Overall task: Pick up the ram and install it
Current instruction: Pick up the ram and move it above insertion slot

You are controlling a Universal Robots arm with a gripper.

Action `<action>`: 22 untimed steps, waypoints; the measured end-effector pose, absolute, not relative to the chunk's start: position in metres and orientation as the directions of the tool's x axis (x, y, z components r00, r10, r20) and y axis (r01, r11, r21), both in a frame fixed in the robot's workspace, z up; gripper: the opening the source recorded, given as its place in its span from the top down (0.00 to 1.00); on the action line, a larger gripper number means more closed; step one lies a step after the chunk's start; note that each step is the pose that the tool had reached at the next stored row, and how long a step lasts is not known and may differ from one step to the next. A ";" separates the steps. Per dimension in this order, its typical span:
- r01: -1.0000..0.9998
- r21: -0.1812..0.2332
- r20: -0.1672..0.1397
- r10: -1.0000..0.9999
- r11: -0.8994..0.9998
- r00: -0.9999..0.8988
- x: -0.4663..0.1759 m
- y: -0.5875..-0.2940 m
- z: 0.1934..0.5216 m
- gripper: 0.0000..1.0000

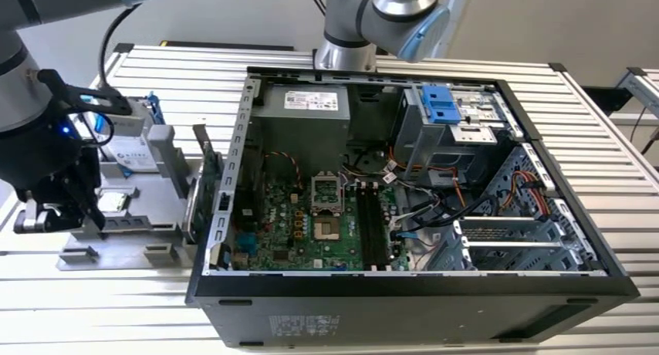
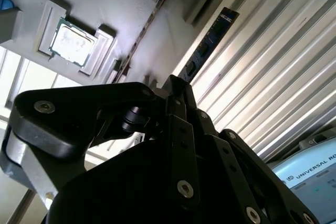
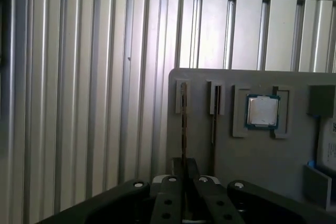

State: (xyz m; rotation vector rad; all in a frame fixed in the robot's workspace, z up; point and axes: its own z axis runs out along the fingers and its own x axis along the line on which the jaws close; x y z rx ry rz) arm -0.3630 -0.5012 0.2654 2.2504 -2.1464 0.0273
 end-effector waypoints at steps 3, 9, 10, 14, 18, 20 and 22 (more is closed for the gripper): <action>-0.999 0.011 0.035 -0.998 -0.047 0.047 -0.363 -0.501 0.269 1.00; -0.999 0.011 0.035 -0.998 -0.047 0.047 -0.363 -0.501 0.277 1.00; -0.999 0.011 0.035 -0.998 -0.047 0.047 -0.363 -0.501 0.278 1.00; -0.999 0.011 0.035 -0.998 -0.047 0.047 -0.363 -0.501 0.283 1.00; -0.999 0.011 0.035 -0.998 -0.047 0.047 -0.363 -0.501 0.288 1.00; -0.999 0.011 0.035 -0.998 -0.047 0.047 -0.363 -0.501 0.290 1.00; -0.999 0.011 0.035 -0.998 -0.047 0.047 -0.363 -0.501 0.292 1.00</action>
